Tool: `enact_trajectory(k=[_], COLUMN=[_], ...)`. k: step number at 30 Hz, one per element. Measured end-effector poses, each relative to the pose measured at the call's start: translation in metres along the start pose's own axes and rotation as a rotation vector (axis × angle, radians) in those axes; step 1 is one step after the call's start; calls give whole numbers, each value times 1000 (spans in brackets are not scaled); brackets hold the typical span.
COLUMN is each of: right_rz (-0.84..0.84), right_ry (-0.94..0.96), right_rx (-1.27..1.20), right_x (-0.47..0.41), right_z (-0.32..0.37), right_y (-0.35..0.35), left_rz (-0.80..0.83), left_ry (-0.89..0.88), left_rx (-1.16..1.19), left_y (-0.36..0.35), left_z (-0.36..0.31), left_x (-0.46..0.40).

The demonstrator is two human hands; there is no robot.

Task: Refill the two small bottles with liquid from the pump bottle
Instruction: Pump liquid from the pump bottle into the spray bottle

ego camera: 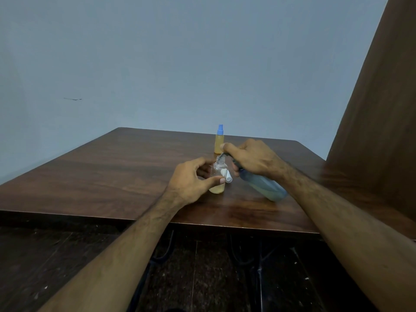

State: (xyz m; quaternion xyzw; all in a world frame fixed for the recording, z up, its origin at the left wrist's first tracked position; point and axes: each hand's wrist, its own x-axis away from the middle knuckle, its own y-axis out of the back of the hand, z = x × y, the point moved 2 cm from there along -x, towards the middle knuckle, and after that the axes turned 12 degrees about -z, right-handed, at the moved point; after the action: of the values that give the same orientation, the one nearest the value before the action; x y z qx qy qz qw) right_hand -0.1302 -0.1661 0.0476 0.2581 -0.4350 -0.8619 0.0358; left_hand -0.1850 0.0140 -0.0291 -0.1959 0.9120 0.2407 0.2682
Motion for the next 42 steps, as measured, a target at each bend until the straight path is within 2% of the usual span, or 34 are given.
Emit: enact_trajectory(k=[10, 19, 42], right_rz=[11, -43, 8], right_ry=[59, 32, 26], right_rx=[59, 11, 39], right_x=[2, 2, 1], right_z=[5, 2, 3], right_y=[1, 2, -2], left_rz=[5, 6, 6], left_ry=[20, 24, 27], left_rx=[-8, 6, -9], left_y=[1, 0, 1], left_z=[-2, -2, -4], left_x=[0, 0, 1])
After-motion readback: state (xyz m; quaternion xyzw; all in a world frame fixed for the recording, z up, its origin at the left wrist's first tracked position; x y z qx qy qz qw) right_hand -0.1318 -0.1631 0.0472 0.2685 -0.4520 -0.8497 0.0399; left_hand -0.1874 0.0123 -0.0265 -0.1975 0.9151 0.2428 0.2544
